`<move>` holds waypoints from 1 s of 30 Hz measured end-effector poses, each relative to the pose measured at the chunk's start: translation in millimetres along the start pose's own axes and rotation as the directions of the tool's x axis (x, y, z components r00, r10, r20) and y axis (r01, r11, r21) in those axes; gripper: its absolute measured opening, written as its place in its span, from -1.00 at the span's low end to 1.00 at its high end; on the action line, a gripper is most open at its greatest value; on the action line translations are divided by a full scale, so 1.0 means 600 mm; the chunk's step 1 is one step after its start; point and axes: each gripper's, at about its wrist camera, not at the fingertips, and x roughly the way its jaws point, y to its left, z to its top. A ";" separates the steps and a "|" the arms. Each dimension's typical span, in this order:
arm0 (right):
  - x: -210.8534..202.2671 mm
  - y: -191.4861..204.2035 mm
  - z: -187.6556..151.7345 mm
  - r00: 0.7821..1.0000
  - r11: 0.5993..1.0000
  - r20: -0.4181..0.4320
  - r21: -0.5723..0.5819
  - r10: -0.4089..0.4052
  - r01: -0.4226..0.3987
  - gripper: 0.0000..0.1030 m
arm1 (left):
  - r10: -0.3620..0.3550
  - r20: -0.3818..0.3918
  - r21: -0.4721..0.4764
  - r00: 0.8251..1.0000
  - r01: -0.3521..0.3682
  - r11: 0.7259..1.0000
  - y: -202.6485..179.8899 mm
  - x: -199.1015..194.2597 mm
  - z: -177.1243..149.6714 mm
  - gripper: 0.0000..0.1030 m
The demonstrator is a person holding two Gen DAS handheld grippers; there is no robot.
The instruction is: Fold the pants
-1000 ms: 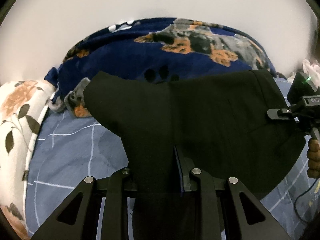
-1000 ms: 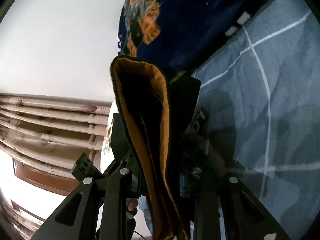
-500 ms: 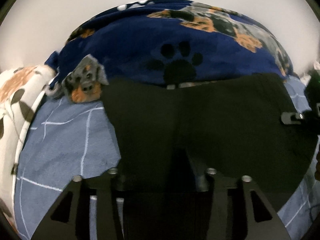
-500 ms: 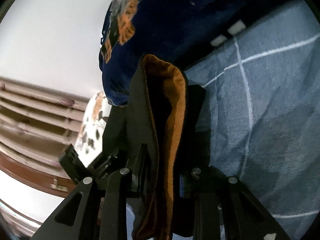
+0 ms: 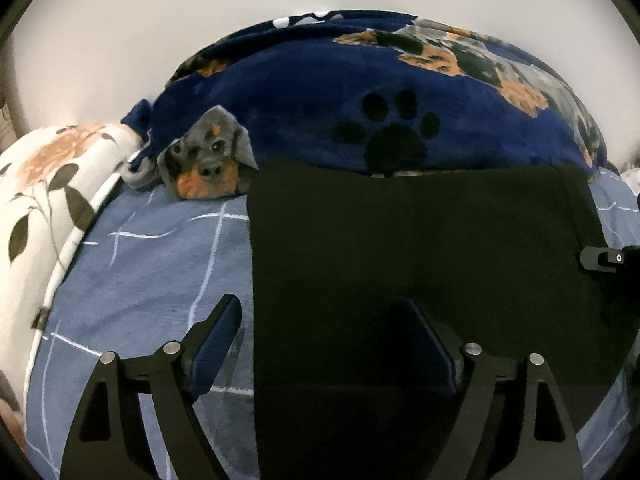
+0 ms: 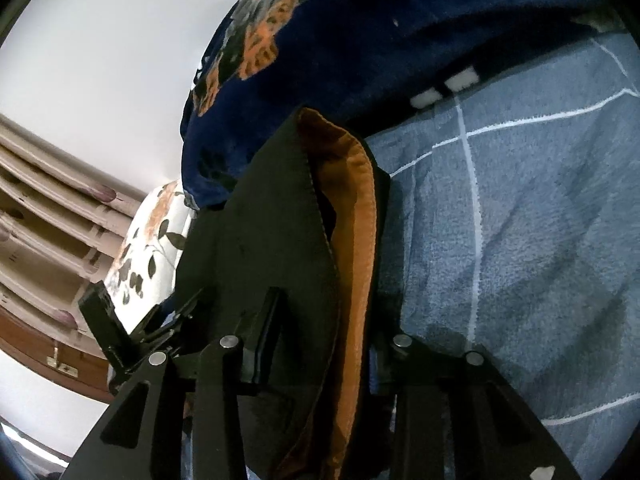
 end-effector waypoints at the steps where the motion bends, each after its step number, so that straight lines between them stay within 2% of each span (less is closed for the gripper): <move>1: 0.001 0.003 0.000 1.000 1.000 0.003 0.001 -0.006 0.006 -0.34 | 0.019 0.008 0.008 1.000 -0.019 1.000 -0.002 -0.004 -0.001 0.62; 3: 0.001 0.006 0.000 1.000 1.000 0.008 0.011 -0.010 0.010 -0.27 | 0.093 0.037 0.035 0.995 -0.094 0.995 -0.012 -0.021 -0.003 0.62; 5: -0.003 0.022 -0.002 0.998 0.998 0.024 0.016 -0.053 0.053 -0.14 | 0.138 0.058 0.047 0.989 -0.141 0.989 -0.020 -0.040 -0.003 0.62; 9: -0.041 0.073 -0.014 0.985 0.989 0.111 -0.055 -0.132 0.139 0.01 | 0.135 0.105 0.026 0.985 -0.138 0.990 -0.029 -0.096 0.001 0.81; 11: -0.071 0.098 -0.030 0.976 0.983 0.161 -0.087 -0.148 0.163 0.09 | 0.137 0.134 0.014 0.982 -0.140 0.990 -0.034 -0.127 0.001 0.82; 14: -0.111 0.148 -0.070 0.959 0.963 0.234 -0.177 -0.160 0.204 0.29 | 0.185 0.180 -0.017 0.966 -0.185 0.983 -0.048 -0.187 0.005 0.94; 16: -0.131 0.185 -0.102 0.944 0.937 0.276 -0.245 -0.179 0.249 0.40 | 0.184 0.204 -0.027 0.961 -0.182 0.983 -0.055 -0.219 0.005 0.99; 17: -0.140 0.200 -0.115 0.938 0.926 0.292 -0.266 -0.186 0.266 0.44 | 0.199 0.239 -0.043 0.950 -0.195 0.980 -0.061 -0.248 0.003 1.00; 18: -0.150 0.215 -0.129 0.932 0.917 0.308 -0.284 -0.190 0.281 0.51 | 0.204 0.261 -0.051 0.944 -0.197 0.979 -0.065 -0.270 0.001 1.00; 21: -0.187 0.246 -0.162 0.916 0.902 0.356 -0.310 -0.184 0.301 0.66 | 0.177 0.298 -0.040 0.938 -0.173 0.984 -0.079 -0.332 -0.002 1.00; 25: -0.241 0.273 -0.188 0.915 0.911 0.380 -0.316 -0.135 0.265 0.76 | 0.159 0.380 -0.061 0.911 -0.147 0.987 -0.094 -0.420 -0.011 1.00; 28: -0.279 0.299 -0.206 0.900 0.905 0.421 -0.328 -0.116 0.270 0.82 | 0.153 0.415 -0.107 0.897 -0.119 0.987 -0.099 -0.475 -0.019 1.00; 30: -0.305 0.315 -0.216 0.890 0.904 0.445 -0.332 -0.101 0.269 0.85 | 0.157 0.449 -0.127 0.880 -0.111 0.986 -0.103 -0.506 -0.026 1.00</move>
